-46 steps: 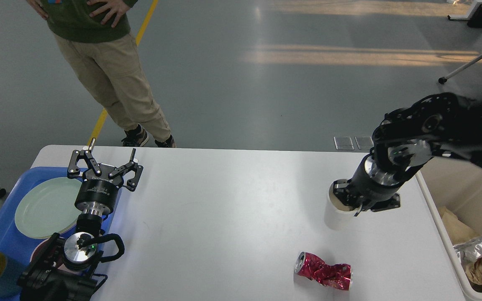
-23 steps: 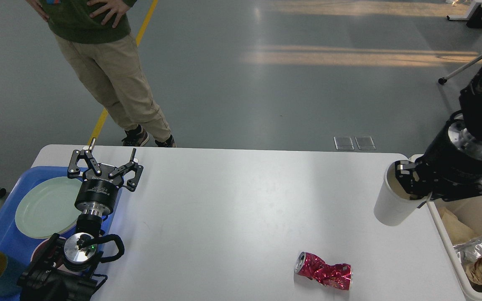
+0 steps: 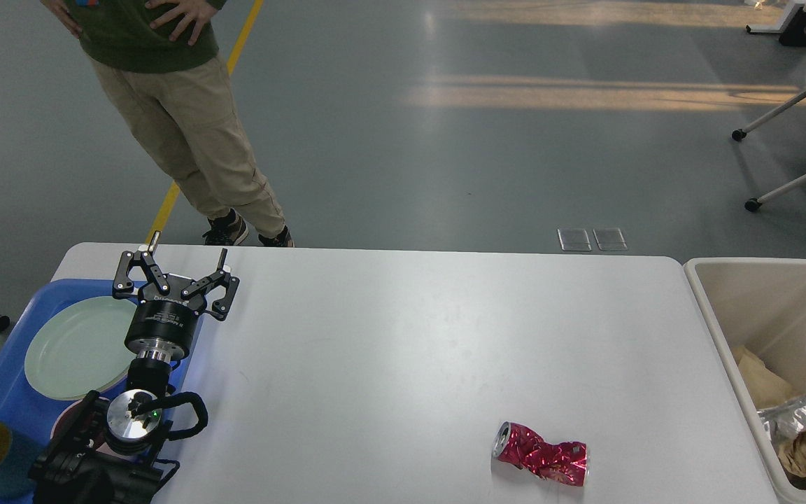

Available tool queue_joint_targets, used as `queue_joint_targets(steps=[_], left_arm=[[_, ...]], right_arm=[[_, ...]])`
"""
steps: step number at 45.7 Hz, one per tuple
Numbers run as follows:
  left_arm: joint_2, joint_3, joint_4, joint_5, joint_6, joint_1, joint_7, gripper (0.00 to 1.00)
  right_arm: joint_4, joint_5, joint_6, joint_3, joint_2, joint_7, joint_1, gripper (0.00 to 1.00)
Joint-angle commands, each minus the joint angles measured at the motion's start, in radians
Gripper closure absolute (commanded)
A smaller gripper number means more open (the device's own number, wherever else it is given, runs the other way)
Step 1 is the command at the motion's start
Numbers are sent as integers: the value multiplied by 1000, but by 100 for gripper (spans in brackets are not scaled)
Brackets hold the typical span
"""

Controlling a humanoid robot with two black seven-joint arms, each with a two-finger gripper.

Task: Tidy desktop
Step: 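Carry the paper cup to the white bin and release it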

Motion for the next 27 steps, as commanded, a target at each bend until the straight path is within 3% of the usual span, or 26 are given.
queue_joint_targets(steps=[1, 7, 8, 16, 21, 27], left_arm=[[0, 0, 0, 0, -1, 0, 0, 4], [0, 0, 0, 0, -1, 0, 0, 4], [0, 0, 0, 0, 0, 0, 0, 4], [0, 0, 0, 0, -1, 0, 0, 4], [0, 0, 0, 0, 0, 0, 0, 4], [0, 0, 0, 0, -1, 0, 0, 4]], right_arm=[[-207, 6, -53, 172, -10, 1, -289, 100], [-471, 8, -109, 399, 25, 0, -632, 100], [-576, 8, -131, 464, 81, 1, -750, 100], [-943, 17, -223, 552, 300, 1, -1068, 100], [-1022, 24, -338, 568, 389, 1, -1179, 100], [-1025, 28, -438, 588, 413, 0, -1207, 100]])
